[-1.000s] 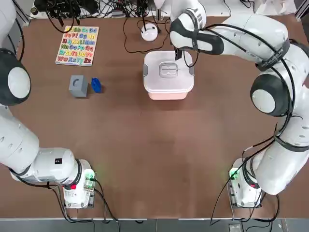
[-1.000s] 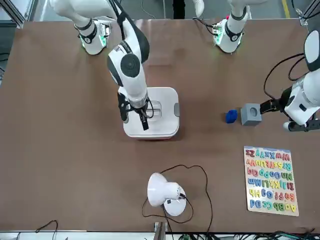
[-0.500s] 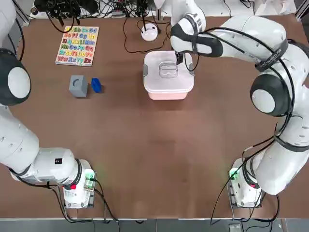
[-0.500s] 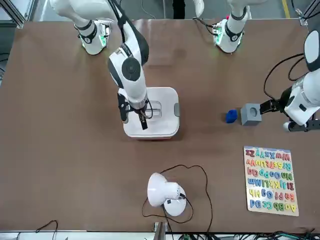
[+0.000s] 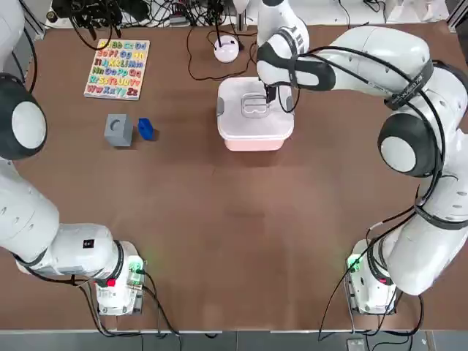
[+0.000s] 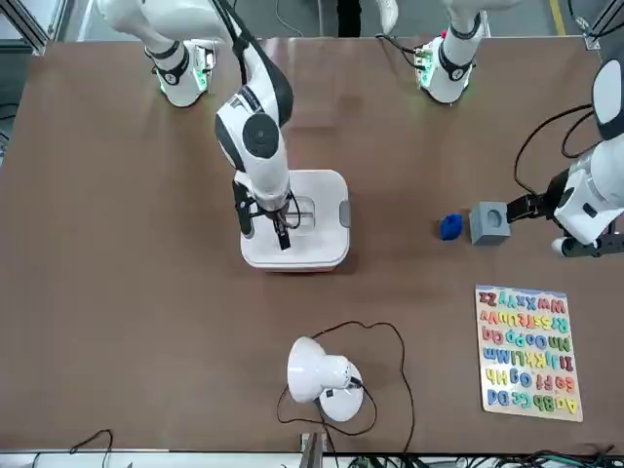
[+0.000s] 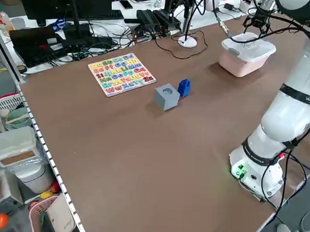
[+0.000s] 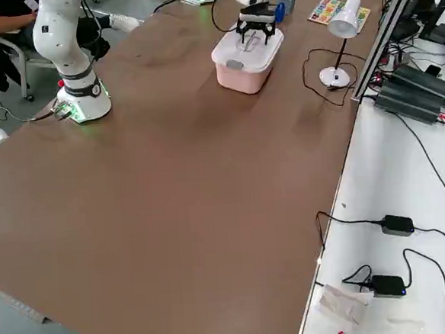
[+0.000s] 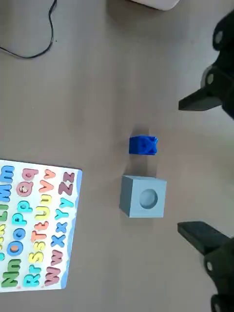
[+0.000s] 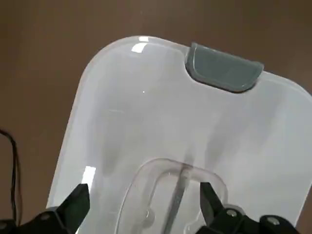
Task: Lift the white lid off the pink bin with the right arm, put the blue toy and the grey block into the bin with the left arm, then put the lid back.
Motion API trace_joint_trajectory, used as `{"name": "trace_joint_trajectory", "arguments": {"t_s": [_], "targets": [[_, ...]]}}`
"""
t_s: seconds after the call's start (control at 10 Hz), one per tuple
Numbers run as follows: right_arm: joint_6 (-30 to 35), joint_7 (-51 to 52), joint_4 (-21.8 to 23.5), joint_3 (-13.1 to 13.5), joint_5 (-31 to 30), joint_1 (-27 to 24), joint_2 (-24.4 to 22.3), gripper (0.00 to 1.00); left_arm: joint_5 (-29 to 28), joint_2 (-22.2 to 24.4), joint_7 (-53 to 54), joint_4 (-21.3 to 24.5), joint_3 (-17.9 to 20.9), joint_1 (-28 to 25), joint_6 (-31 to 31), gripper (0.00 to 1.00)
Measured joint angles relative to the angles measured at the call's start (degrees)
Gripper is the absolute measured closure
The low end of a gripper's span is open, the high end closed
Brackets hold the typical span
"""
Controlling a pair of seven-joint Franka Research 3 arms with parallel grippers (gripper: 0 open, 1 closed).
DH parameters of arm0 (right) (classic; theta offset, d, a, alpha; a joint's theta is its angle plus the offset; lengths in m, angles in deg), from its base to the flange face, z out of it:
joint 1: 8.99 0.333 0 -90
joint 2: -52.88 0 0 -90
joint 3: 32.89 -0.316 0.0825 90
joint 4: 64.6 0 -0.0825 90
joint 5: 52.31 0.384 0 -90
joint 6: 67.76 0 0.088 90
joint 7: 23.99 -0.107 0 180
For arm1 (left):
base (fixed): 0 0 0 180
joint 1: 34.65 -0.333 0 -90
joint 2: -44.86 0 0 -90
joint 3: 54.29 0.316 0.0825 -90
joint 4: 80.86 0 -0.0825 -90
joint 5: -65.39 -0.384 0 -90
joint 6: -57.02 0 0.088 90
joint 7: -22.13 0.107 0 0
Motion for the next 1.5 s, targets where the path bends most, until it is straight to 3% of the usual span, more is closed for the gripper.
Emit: {"name": "trace_joint_trajectory", "arguments": {"t_s": [0.8,1.1,1.5], "targets": [[2.27,-0.50,-0.22,-0.44,0.00,1.36,-0.12,0.00,0.00,0.01,-0.63,1.37,-0.06,0.09,0.00,0.00],[4.92,-2.22,-1.12,-0.45,0.05,1.47,-2.70,0.00,0.01,0.01,-0.63,1.40,-0.07,0.09,0.04,0.00],[1.21,-10.54,-1.00,-0.49,0.02,2.80,-3.00,0.00,0.01,0.01,-0.63,1.46,-0.08,0.09,0.04,0.00]]}}
